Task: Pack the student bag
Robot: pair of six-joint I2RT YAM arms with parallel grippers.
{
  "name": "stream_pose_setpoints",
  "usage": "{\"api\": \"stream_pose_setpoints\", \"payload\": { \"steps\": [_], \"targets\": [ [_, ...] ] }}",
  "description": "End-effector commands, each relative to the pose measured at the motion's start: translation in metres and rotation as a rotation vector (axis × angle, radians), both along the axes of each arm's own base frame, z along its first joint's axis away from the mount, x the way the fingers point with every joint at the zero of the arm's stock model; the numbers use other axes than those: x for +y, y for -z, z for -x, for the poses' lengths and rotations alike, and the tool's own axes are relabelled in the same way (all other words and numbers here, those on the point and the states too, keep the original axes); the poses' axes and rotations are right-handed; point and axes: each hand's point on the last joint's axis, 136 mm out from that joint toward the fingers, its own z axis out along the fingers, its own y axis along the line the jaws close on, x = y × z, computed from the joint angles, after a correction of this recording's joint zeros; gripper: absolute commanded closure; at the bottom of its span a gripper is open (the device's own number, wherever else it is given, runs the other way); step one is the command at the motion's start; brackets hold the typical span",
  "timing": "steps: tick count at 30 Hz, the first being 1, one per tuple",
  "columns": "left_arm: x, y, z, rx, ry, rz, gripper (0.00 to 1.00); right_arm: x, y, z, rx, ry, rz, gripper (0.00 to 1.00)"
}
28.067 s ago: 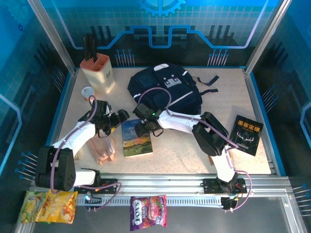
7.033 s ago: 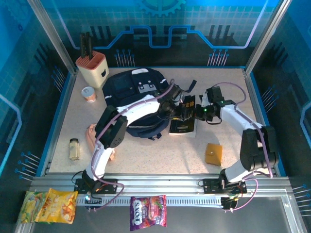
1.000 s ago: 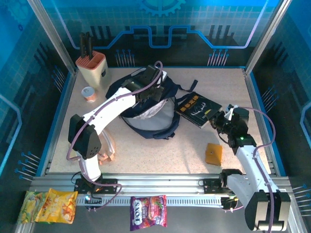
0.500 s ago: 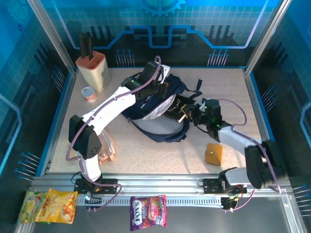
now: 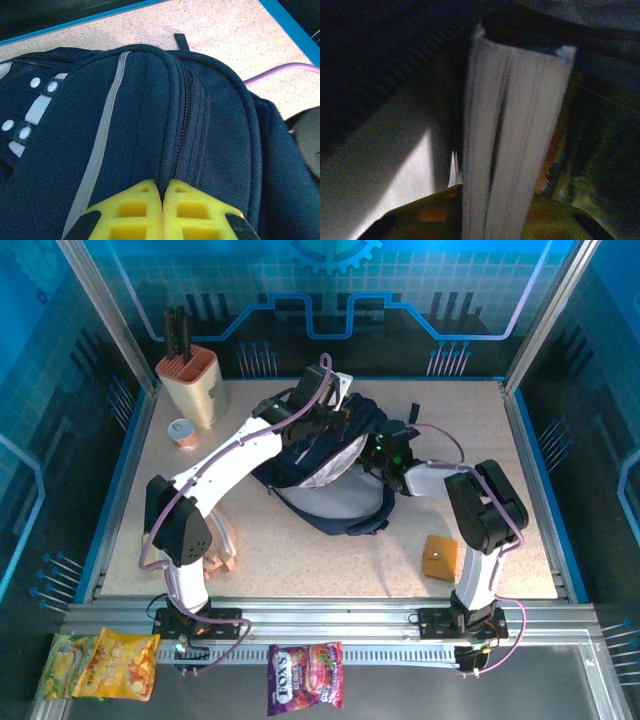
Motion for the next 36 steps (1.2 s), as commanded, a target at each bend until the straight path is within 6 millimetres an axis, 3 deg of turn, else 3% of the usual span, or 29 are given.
{"api": "stream_pose_setpoints", "payload": {
  "steps": [1, 5, 8, 14, 17, 20, 23, 25, 29, 32, 36],
  "targets": [
    [-0.017, -0.063, -0.018, -0.154, -0.005, 0.156, 1.00, 0.011, -0.003, 0.010, -0.003, -0.060, 0.029, 0.59],
    [-0.015, -0.055, -0.024, -0.126, -0.021, 0.178, 1.00, -0.016, -0.006, 0.043, 0.017, -0.064, 0.066, 0.37],
    [-0.027, -0.046, -0.022, -0.109, 0.047, 0.189, 1.00, -0.040, -0.003, 0.081, 0.027, -0.086, 0.111, 0.24],
    [-0.053, 0.000, -0.023, -0.019, 0.140, 0.181, 1.00, -0.109, 0.007, 0.149, 0.120, 0.004, 0.273, 0.17],
    [-0.068, 0.019, -0.026, 0.021, 0.163, 0.191, 1.00, -0.146, -0.007, 0.168, 0.107, 0.096, 0.362, 0.15],
    [-0.083, 0.031, -0.026, 0.068, 0.187, 0.213, 0.79, -0.175, -0.026, 0.179, 0.072, 0.168, 0.445, 0.12],
    [-0.083, 0.036, -0.022, 0.115, 0.199, 0.234, 0.60, -0.191, -0.048, 0.180, 0.008, 0.170, 0.532, 0.10],
    [-0.074, 0.039, -0.018, 0.143, 0.177, 0.244, 0.50, -0.198, -0.065, 0.177, -0.035, 0.148, 0.590, 0.09],
    [-0.039, 0.045, -0.010, 0.191, 0.088, 0.261, 0.42, -0.193, -0.089, 0.167, -0.109, 0.068, 0.653, 0.07],
    [0.004, 0.055, -0.002, 0.235, -0.031, 0.282, 0.37, -0.181, -0.092, 0.160, -0.124, 0.012, 0.644, 0.06],
    [0.077, 0.080, 0.014, 0.324, -0.263, 0.315, 0.34, -0.160, -0.088, 0.153, -0.138, -0.044, 0.632, 0.05]
  ]
}}
